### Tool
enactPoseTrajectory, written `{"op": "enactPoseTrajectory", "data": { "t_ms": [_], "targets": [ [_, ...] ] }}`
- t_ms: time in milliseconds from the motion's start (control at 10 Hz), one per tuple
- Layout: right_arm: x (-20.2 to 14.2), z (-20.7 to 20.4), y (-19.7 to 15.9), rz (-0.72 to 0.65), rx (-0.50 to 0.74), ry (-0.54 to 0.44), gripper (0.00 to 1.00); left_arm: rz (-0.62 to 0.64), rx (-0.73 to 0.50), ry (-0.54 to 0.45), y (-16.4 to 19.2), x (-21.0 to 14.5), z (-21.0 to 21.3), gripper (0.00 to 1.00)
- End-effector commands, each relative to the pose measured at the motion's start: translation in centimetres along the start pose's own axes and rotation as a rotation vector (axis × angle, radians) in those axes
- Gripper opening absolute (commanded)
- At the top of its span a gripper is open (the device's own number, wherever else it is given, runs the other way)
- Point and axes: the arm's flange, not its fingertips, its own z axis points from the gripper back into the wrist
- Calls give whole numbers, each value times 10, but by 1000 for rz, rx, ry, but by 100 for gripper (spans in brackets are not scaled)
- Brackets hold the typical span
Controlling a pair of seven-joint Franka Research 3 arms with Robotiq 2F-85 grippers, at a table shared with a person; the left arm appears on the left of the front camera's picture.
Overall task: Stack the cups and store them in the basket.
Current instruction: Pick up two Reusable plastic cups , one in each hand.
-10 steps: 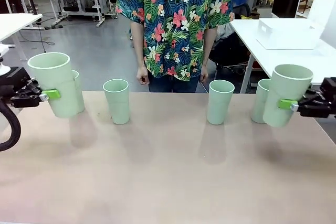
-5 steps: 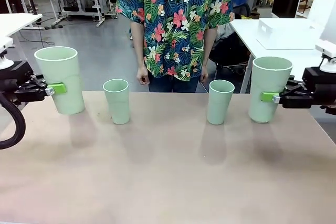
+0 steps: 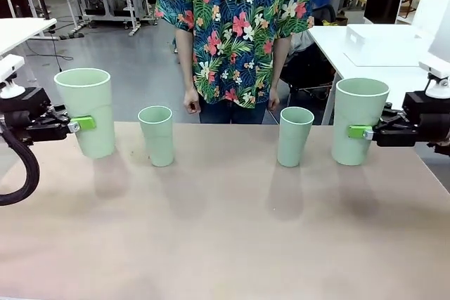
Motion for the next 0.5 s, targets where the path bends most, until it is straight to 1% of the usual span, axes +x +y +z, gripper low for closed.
{"op": "enactPoseTrajectory", "data": {
  "t_ms": [0,400],
  "targets": [
    [1,2,0,-36,9,9,87,-9,12,-30,0,3,-2,86],
    [-1,5,2,-39,15,0,87,-9,15,-25,0,5,-3,86]
  ]
}}
